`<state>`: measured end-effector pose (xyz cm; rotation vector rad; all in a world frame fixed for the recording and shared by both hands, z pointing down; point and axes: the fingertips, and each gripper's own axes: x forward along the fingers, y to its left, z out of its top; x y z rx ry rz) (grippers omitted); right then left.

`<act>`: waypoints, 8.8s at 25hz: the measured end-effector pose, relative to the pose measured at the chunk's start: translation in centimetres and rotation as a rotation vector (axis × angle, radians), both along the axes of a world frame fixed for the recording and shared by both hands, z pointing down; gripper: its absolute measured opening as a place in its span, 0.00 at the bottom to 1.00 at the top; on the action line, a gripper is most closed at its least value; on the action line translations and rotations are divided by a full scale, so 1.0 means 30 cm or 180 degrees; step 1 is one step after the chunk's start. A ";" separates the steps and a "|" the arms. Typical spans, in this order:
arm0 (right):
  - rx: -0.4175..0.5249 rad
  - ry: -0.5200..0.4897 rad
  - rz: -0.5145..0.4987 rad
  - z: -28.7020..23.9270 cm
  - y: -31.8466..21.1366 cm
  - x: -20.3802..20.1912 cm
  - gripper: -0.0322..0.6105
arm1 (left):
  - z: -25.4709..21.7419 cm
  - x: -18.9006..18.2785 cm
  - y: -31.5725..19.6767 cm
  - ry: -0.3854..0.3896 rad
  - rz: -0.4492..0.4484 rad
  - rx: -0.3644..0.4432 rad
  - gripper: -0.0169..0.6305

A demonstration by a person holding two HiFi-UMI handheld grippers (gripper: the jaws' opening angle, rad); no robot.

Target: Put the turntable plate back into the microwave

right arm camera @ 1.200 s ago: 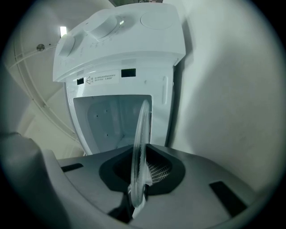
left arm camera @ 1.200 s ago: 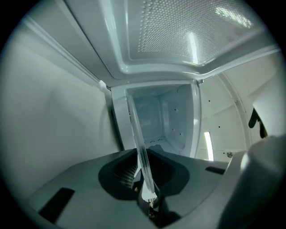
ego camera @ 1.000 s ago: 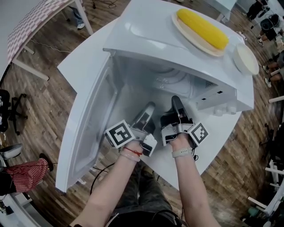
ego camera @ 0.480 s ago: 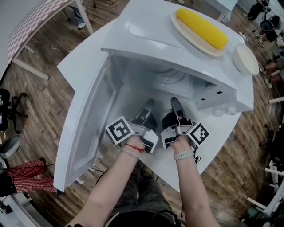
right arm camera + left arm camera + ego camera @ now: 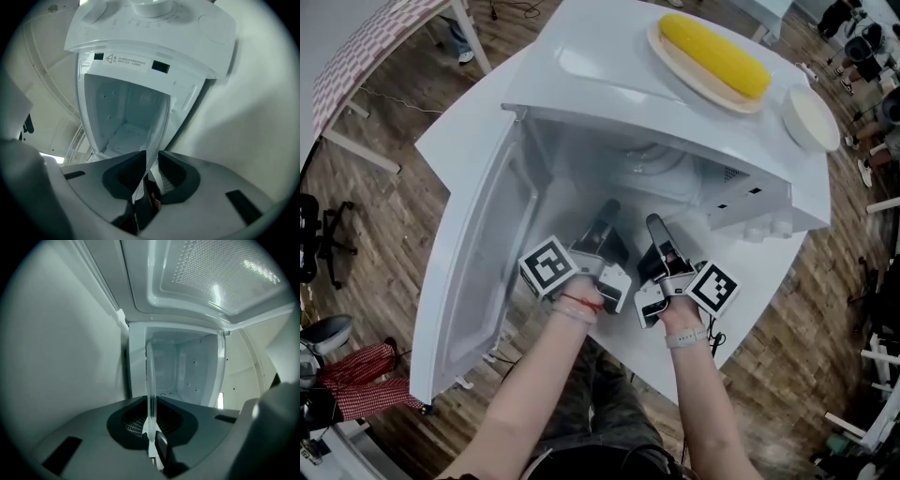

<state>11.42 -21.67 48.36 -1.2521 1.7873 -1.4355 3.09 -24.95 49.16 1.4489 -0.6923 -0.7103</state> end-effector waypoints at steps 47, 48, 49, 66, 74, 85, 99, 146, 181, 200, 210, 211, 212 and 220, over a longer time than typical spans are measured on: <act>-0.0305 0.1165 -0.0598 0.051 -0.073 -0.042 0.09 | 0.042 0.051 0.013 -0.0515 0.0539 -0.0095 0.08; -0.0308 0.1157 -0.0599 0.051 -0.073 -0.042 0.09 | 0.043 0.053 0.011 -0.0541 0.0558 -0.0099 0.07; -0.0310 0.1154 -0.0601 0.050 -0.072 -0.042 0.09 | 0.044 0.055 0.011 -0.0555 0.0573 -0.0107 0.06; -0.0292 0.1094 -0.0557 0.047 -0.069 -0.033 0.09 | 0.042 0.079 0.020 -0.0432 0.0593 -0.0224 0.05; -0.0245 0.1151 -0.0646 0.041 -0.038 -0.057 0.08 | 0.033 0.082 0.063 -0.0528 0.0630 -0.0129 0.05; 0.0259 0.1507 -0.0756 -0.048 -0.016 -0.094 0.09 | -0.033 0.090 0.092 -0.1138 0.0780 0.0510 0.05; 0.0645 0.2006 -0.0938 -0.088 0.080 -0.124 0.09 | -0.065 0.079 0.182 -0.1971 0.0817 0.1078 0.05; 0.0953 0.2107 -0.0890 -0.331 0.638 -0.187 0.09 | -0.343 0.007 0.718 -0.2194 0.0796 0.1549 0.05; 0.1185 0.2171 -0.1189 -0.460 0.953 -0.253 0.09 | -0.468 -0.050 1.036 -0.2142 0.0743 0.1655 0.05; 0.1237 0.2201 -0.1205 -0.479 1.042 -0.248 0.09 | -0.479 -0.037 1.133 -0.2314 0.0808 0.1763 0.05; 0.1202 0.2186 -0.1216 -0.465 1.072 -0.248 0.09 | -0.495 -0.041 1.153 -0.2395 0.0794 0.1870 0.05; 0.1203 0.2190 -0.1221 -0.463 1.074 -0.251 0.09 | -0.494 -0.043 1.155 -0.2399 0.0789 0.1869 0.05; 0.1208 0.2198 -0.1226 -0.462 1.077 -0.254 0.09 | -0.495 -0.046 1.157 -0.2403 0.0784 0.1872 0.05; 0.1174 0.2263 -0.1216 -0.430 1.112 -0.273 0.08 | -0.482 -0.058 1.177 -0.2508 0.0813 0.1912 0.05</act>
